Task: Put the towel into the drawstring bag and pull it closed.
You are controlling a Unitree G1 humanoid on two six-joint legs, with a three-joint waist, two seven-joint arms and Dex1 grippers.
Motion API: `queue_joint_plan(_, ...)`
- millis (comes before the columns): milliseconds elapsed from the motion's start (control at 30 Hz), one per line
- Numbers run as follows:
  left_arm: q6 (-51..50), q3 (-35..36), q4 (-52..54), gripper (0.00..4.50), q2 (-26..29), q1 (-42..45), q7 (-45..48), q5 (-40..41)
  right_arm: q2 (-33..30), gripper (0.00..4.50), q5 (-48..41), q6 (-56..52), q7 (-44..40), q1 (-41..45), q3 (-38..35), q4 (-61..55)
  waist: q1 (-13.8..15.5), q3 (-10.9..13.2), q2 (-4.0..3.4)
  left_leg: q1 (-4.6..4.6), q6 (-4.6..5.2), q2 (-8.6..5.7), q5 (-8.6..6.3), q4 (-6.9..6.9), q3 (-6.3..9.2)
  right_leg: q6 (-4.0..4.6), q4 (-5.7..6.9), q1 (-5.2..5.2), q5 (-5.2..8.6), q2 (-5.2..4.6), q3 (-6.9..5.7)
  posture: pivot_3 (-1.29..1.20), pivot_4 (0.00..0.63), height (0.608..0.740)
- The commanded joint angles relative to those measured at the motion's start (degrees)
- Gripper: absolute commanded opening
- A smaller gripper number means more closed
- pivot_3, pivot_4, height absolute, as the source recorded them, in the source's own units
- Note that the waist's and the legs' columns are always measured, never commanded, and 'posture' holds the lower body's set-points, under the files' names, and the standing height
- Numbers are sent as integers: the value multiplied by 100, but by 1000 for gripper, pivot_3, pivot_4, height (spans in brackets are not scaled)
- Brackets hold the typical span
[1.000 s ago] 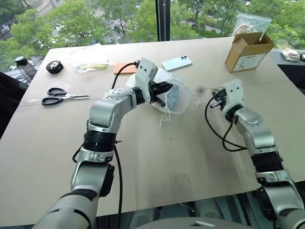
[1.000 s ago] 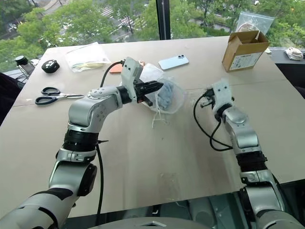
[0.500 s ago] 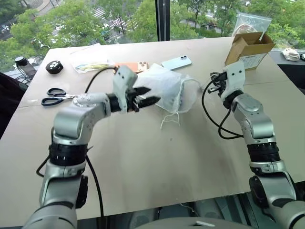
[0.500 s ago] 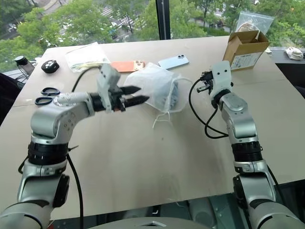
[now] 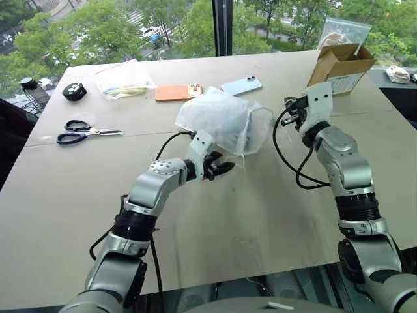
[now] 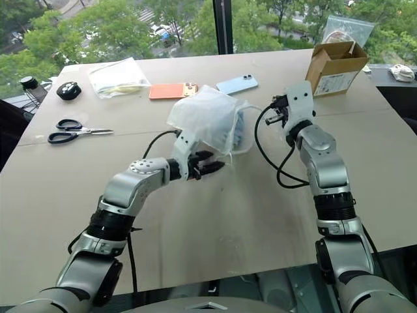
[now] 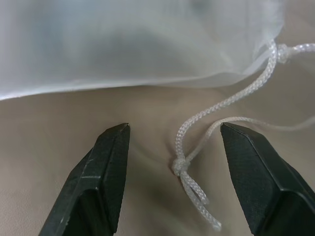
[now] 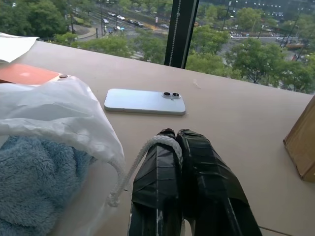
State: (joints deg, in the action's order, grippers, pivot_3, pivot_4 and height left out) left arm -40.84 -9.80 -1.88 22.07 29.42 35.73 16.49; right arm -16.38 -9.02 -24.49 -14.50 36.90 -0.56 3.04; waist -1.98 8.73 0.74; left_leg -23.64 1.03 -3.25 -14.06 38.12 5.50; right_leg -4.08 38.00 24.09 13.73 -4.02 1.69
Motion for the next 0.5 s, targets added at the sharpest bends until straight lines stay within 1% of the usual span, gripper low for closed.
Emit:
queue_joint_plan(33, 384, -6, -184, 2992, -172, 88, -200, -239, 29, 0, -10, 4, 71, 53, -139, -325, 35, 0, -1, 2, 0, -1, 0, 1, 2, 0, 0, -5, 0, -1, -3, 0, 150, 740)
queue_joint_plan(67, 505, 13, -184, 2481, -236, 61, -232, -275, 30, 0, -7, -1, 74, 25, -140, -346, 49, 0, -1, 4, 1, -2, 0, 3, 5, 1, 0, -9, -1, -2, -5, 0, 150, 740)
queue_joint_plan(100, 620, 66, -165, 2268, -309, 30, -313, -306, 36, 0, -2, -3, 78, -7, -137, -368, 68, 0, -1, 4, 1, -3, 0, 5, 7, -1, 1, -10, -4, -1, -6, 0, 150, 740)
queue_joint_plan(133, 710, 153, -138, 1799, -392, -1, -421, -315, 44, 0, 1, -11, 83, -38, -133, -396, 82, 0, -1, 4, 1, -4, 0, 7, 8, 1, 1, -10, -8, -1, -6, 0, 150, 740)
queue_joint_plan(200, 841, 294, -88, 617, -509, -54, -578, -318, 59, 0, 5, -24, 93, -81, -129, -434, 102, 0, -1, 3, 1, -3, 0, 8, 7, 1, 0, -9, -8, -1, -5, 0, 150, 740)
queue_joint_plan(267, 901, 391, 5, 35, -570, -154, -738, -339, 70, 0, 14, -21, 101, -124, -123, -451, 103, 0, -1, 0, 0, -3, 0, 8, 7, 1, -1, -8, -8, -1, -5, 0, 150, 740)
queue_joint_plan(400, 1040, 615, 181, 35, -597, -423, -1165, -492, 49, 0, 47, 6, 135, -161, -154, -438, 80, 0, -1, 0, 0, 0, 0, 3, -3, 0, -4, -1, -8, 0, 4, 0, 150, 740)
queue_joint_plan(467, 1254, 818, 238, 35, -571, -538, -1629, -738, 4, 0, 101, 30, 186, -155, -187, -397, 82, 0, -1, -1, 0, 2, 0, 2, -4, 0, -4, 2, -8, 1, 5, 0, 150, 740)
queue_joint_plan(500, 1425, 984, 273, 35, -562, -585, -2046, -956, -21, 0, 145, 51, 246, -156, -226, -361, 82, 0, -1, -1, 0, 2, 0, 2, -3, 1, -5, 2, -8, 1, 4, 0, 150, 740)
